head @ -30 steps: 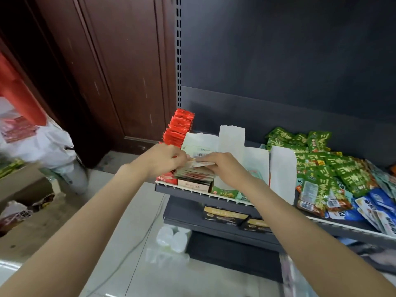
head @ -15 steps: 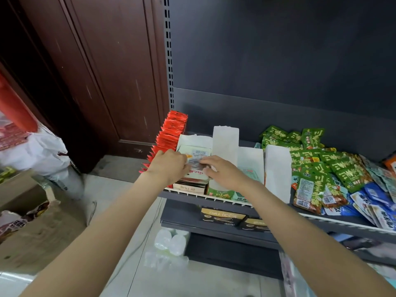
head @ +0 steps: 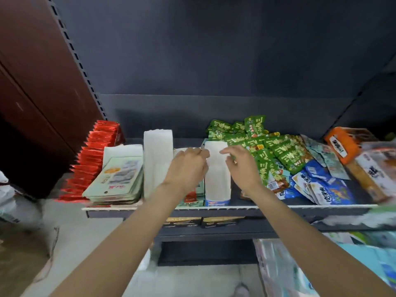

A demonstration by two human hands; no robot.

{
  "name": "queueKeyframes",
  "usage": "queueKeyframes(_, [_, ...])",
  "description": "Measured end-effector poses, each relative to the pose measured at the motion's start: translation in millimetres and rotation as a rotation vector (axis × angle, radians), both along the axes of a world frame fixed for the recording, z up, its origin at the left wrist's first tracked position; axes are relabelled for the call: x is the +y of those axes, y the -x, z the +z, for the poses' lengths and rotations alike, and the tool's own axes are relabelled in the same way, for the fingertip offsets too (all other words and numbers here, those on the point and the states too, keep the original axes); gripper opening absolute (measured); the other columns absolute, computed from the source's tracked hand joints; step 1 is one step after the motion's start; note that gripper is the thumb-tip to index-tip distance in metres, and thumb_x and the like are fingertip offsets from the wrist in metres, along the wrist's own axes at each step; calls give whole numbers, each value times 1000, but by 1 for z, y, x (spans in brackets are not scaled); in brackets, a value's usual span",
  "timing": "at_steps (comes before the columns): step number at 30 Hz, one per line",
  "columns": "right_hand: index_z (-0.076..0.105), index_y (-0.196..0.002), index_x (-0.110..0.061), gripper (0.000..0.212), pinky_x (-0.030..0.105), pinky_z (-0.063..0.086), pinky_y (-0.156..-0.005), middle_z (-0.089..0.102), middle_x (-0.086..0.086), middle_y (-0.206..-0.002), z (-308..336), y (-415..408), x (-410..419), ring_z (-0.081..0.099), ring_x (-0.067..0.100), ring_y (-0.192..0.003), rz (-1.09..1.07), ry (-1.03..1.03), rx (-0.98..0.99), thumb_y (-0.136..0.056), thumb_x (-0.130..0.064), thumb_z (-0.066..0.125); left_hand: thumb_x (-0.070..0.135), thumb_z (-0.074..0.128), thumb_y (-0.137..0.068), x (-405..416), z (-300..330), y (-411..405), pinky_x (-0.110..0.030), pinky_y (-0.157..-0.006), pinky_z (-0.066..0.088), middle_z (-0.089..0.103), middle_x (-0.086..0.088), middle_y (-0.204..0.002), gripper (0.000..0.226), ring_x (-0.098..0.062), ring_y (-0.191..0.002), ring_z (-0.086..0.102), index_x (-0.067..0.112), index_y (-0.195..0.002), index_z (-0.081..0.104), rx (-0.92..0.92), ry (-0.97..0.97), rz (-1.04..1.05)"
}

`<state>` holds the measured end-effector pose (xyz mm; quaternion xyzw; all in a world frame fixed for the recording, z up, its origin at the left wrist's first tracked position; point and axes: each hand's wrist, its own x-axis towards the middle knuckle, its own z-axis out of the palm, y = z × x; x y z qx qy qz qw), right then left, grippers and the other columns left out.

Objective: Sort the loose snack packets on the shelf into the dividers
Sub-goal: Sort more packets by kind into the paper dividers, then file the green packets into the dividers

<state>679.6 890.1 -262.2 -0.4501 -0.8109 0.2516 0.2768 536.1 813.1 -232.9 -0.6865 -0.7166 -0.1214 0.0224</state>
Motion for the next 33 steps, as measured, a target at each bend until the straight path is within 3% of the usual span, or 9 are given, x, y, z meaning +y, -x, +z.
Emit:
queueKeyframes(4, [58,-123,-11,37,29,39,-99,53,9,-128,-33,-73,52,49,25,-119,-67,53,-227,-89,-2,51,6,44,-92,63,-22,-78,-36,-86,42,53,-11,-120,34,-27,-114,49,9,-125,51,-119,135,-93])
queueKeyframes(7, [29,-146,-17,59,35,25,-113,23,4,-153,-56,-113,83,20,24,-141,28,210,-453,-92,-9,51,-2,48,-88,101,-56,-116,-38,-95,45,48,-14,-128,42,-30,-118,49,5,-130,48,-195,318,-93])
queueKeyframes(10, [14,-150,-21,65,34,15,-117,-1,-1,-159,-73,-139,106,5,20,-146,155,316,-584,-94,-8,46,14,44,-95,121,-93,-144,-43,-101,41,41,-16,-138,42,-33,-126,44,2,-135,42,-183,550,-39])
queueKeyframes(15, [11,-150,-24,67,35,23,-116,4,-4,-158,-83,-160,122,16,21,-144,234,315,-573,-94,-6,43,34,57,-91,126,-116,-172,-44,-97,44,27,-10,-142,66,-31,-125,43,7,-143,26,-219,566,129])
queueKeyframes(18, [8,-151,-19,69,35,21,-116,10,-1,-158,-88,-161,125,16,20,-144,243,263,-567,-94,-9,46,23,63,-88,126,-118,-174,-45,-93,46,29,-10,-143,67,-33,-123,46,7,-142,28,-182,561,161])
queueKeyframes(22, [6,-151,-18,73,35,20,-116,14,0,-157,-91,-161,125,18,20,-143,224,270,-533,-93,-14,51,1,48,-88,123,-114,-172,-46,-86,48,42,-13,-137,50,-39,-112,53,8,-136,37,-139,511,179])
queueKeyframes(26, [4,-151,-23,83,40,23,-116,17,1,-156,-82,-155,124,19,22,-143,175,344,-477,-89,-13,59,2,43,-92,118,-99,-155,-38,-74,51,65,-18,-105,33,-36,-92,62,10,-121,55,-464,303,269])
queueKeyframes(30, [21,-149,-19,68,38,28,-113,31,2,-151,-46,-143,121,31,20,-138,124,433,-122,-92,-26,57,4,53,-94,106,-65,-142,-24,-93,43,55,-5,-124,41,-17,-117,52,1,-134,45,-1064,99,428])
queueKeyframes(33, [34,-143,-13,59,30,46,-96,55,2,-131,-12,-128,109,55,10,-109,164,619,213,-91,-29,57,5,58,-91,94,-48,-127,-27,-85,47,57,-6,-126,45,-19,-106,56,-1,-133,45,-1360,7,459])
